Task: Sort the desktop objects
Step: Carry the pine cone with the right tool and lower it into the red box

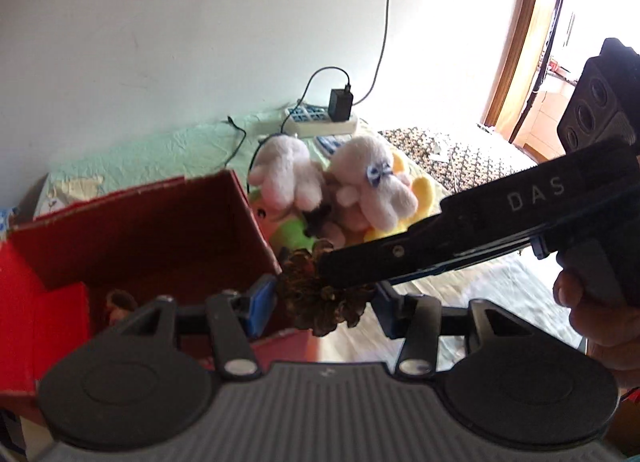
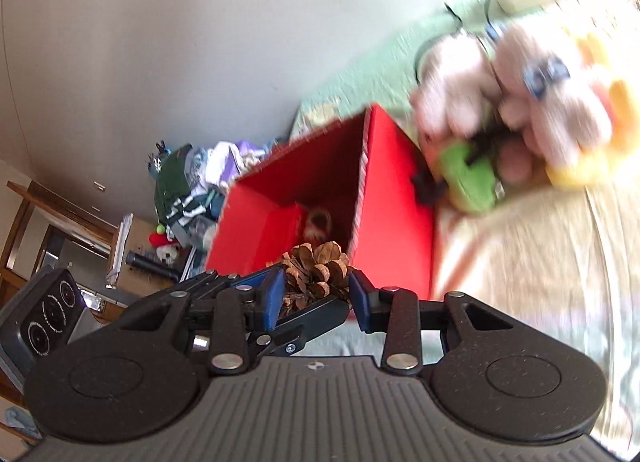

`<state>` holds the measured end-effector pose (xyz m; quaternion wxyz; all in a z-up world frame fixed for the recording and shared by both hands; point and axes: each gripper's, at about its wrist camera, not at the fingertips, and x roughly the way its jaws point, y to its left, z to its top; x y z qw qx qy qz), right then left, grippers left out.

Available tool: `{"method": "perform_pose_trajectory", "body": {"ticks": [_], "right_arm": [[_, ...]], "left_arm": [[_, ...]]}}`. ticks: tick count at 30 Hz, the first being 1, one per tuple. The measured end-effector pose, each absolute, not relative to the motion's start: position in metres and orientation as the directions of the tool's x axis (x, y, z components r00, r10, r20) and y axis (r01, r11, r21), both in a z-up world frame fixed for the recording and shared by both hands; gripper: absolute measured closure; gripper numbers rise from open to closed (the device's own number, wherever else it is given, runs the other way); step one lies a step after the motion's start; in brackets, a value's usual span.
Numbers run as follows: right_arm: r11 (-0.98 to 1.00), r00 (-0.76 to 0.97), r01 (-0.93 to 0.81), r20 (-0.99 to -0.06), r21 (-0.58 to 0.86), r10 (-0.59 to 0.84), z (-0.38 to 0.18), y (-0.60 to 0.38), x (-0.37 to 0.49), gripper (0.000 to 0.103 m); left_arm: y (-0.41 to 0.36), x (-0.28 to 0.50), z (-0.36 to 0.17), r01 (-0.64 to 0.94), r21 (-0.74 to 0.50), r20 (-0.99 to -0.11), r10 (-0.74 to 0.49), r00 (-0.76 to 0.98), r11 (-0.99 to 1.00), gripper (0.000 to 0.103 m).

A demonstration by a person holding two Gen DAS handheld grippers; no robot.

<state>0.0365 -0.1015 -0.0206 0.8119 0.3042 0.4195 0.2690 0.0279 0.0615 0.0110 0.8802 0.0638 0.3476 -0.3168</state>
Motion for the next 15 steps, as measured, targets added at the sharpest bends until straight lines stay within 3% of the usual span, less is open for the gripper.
{"method": "perform_pose_trajectory", "body": {"ticks": [5, 15], "right_arm": [[0.728, 0.527, -0.207, -0.552, 0.654, 0.646, -0.011, -0.070, 0.083, 0.064], [0.752, 0.446, -0.099, -0.647, 0.652, 0.619, -0.062, -0.018, 0.167, 0.066]], "left_arm": [[0.080, 0.086, 0.009, 0.589, -0.111, -0.667, -0.500, 0.552, 0.800, 0.053], [0.134, 0.181, -0.045, 0.487, -0.252, -0.764, -0.481, 0.430, 0.836, 0.052]]}}
